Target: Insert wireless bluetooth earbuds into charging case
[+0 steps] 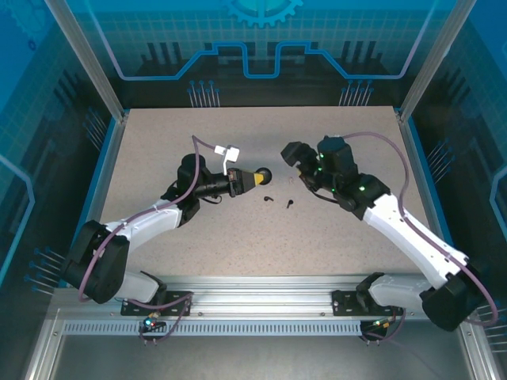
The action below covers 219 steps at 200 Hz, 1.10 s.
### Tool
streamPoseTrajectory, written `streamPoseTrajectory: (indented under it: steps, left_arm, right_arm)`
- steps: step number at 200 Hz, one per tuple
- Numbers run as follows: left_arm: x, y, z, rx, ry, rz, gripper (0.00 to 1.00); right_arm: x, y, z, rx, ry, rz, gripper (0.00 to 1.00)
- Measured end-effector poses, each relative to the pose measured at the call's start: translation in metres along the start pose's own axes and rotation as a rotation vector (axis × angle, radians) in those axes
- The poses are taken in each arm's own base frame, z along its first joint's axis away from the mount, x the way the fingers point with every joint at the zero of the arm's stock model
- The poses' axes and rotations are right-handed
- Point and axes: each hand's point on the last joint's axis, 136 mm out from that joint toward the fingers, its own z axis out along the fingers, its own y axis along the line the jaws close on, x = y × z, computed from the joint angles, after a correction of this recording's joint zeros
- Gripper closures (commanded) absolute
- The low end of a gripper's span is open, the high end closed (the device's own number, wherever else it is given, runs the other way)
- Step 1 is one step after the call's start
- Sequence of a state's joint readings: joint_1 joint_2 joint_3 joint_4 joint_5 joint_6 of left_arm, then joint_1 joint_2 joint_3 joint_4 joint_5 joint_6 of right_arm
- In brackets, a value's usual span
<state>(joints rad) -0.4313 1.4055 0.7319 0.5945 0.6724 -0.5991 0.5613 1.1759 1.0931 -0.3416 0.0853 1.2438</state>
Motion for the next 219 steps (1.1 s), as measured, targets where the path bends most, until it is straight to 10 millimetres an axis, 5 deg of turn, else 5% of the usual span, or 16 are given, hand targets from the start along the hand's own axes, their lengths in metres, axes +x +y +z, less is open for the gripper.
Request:
streamPoseTrajectory:
  steps: [28,95,219]
  left_arm:
    - [0.003,0.002,0.000,-0.008,0.010,-0.006,1.00]
    - [0.006,0.005,0.000,-0.017,0.022,-0.018,1.00]
    - [0.007,0.005,-0.003,-0.025,0.029,-0.029,1.00]
  right_arm:
    - [0.001,-0.012,-0.007,-0.012,0.026,-0.177,0.20]
    - [0.042,-0.021,0.007,-0.138,0.202,-0.535,0.22]
    - [0.060,-0.030,0.045,-0.145,0.292,-0.607,0.28]
